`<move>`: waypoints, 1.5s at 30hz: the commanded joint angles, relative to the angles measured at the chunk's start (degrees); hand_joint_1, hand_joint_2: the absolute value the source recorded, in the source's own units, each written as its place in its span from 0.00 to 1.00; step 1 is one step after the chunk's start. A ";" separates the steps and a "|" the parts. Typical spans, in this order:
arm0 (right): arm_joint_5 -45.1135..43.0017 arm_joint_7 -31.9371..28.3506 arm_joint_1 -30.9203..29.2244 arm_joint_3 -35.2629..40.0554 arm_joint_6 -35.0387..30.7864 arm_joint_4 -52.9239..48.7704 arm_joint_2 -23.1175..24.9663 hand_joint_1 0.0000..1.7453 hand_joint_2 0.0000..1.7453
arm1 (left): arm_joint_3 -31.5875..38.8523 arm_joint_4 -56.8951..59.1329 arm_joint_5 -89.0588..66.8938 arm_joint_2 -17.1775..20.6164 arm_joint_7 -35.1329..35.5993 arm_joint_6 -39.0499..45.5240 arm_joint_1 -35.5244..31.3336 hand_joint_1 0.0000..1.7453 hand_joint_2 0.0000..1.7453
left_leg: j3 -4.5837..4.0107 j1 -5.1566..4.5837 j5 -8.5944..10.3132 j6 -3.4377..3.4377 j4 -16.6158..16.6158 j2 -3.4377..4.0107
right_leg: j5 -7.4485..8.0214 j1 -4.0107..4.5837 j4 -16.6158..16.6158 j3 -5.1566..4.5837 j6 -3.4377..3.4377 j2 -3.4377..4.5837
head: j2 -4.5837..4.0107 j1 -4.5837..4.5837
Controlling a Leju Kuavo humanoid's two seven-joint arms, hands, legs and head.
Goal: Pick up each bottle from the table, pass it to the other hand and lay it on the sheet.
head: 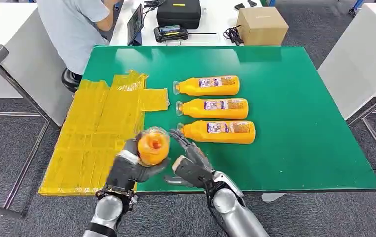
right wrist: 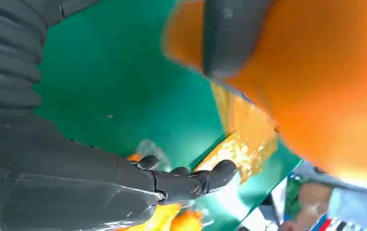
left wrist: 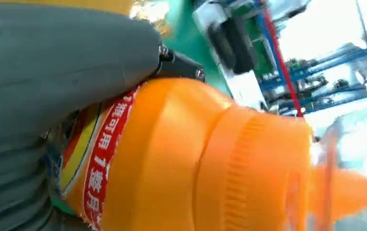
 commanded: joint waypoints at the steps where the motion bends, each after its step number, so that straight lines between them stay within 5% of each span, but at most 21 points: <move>1: 0.66 0.03 1.12 -4.23 -0.11 -1.72 -0.93 0.00 1.00 | -0.59 -3.77 -22.33 2.05 5.58 6.68 -1.58 1.00 1.00 | 0.17 0.06 -0.08 -0.10 0.01 0.03 | -0.07 0.07 0.00 0.16 -0.13 -0.01 | 0.00 -0.02; 9: 1.07 0.01 3.84 -7.78 -0.09 -2.36 0.63 0.00 1.00 | 6.04 -3.91 -49.29 2.56 15.52 10.07 -3.34 1.00 1.00 | 0.11 0.06 -0.03 -0.08 -0.02 0.03 | -0.02 0.07 -0.03 0.09 -0.10 0.00 | 0.00 -0.02; 16: 0.54 -1.28 2.90 -8.83 0.43 0.42 1.07 0.00 1.00 | 9.10 9.86 -51.05 4.94 17.12 8.49 -8.76 1.00 1.00 | 0.31 0.05 -0.02 -0.12 -0.11 0.02 | -0.03 0.06 -0.10 0.29 -0.15 -0.01 | 0.00 0.00; 26: 0.36 -1.56 2.69 -8.95 0.54 0.63 1.17 0.00 1.00 | 9.70 11.39 -51.09 4.98 17.00 7.45 -9.37 1.00 1.00 | 0.21 0.05 -0.05 -0.10 -0.05 0.06 | -0.05 0.06 -0.04 0.19 -0.11 0.04 | 0.00 -0.02; 31: -0.24 -2.61 0.90 -8.74 0.65 2.78 1.42 0.00 1.00 | 12.82 25.76 -46.41 7.92 12.74 7.59 -14.98 1.00 1.00 | 0.27 0.06 -0.01 -0.12 -0.09 0.04 | -0.01 0.07 -0.08 0.27 -0.15 0.02 | 0.00 0.00; 37: -0.19 -2.84 1.03 -9.17 -0.10 3.74 1.84 0.00 1.00 | 13.57 32.77 -52.91 9.69 16.56 13.67 -16.76 1.00 1.00 | 0.24 0.06 0.00 -0.11 -0.09 0.07 | -0.01 0.06 -0.08 0.22 -0.12 0.05 | 0.00 0.00; 38: -0.20 -2.85 1.07 -9.25 -0.15 3.83 1.81 0.00 1.00 | 13.54 33.49 -53.59 9.86 17.09 13.74 -16.89 0.86 1.00 | 0.33 0.10 -0.05 -0.15 -0.08 0.13 | -0.04 0.11 -0.07 0.30 -0.17 0.10 | 0.00 -0.02; 39: -0.17 -2.85 1.06 -9.39 -0.24 3.97 1.79 0.00 1.00 | 13.47 34.61 -54.57 9.97 17.68 14.34 -17.12 0.26 1.00 | 0.28 0.07 -0.04 -0.12 -0.08 0.09 | -0.04 0.07 -0.06 0.25 -0.13 0.06 | 0.00 0.00; 40: -0.16 -2.85 1.08 -9.53 -0.31 4.02 1.79 0.00 1.00 | 13.82 35.29 -54.81 9.82 17.90 14.96 -17.20 0.02 1.00 | 0.35 0.10 -0.06 -0.14 -0.08 0.09 | -0.06 0.11 -0.07 0.33 -0.16 0.06 | 0.00 0.00; 45: -0.20 -2.87 0.98 -9.83 -0.38 4.13 1.67 0.00 1.00 | 14.10 36.60 -55.12 9.62 18.29 14.07 -17.40 0.00 1.00 | 0.31 0.08 -0.05 -0.12 -0.06 0.09 | -0.04 0.08 -0.06 0.31 -0.13 0.07 | 0.00 0.00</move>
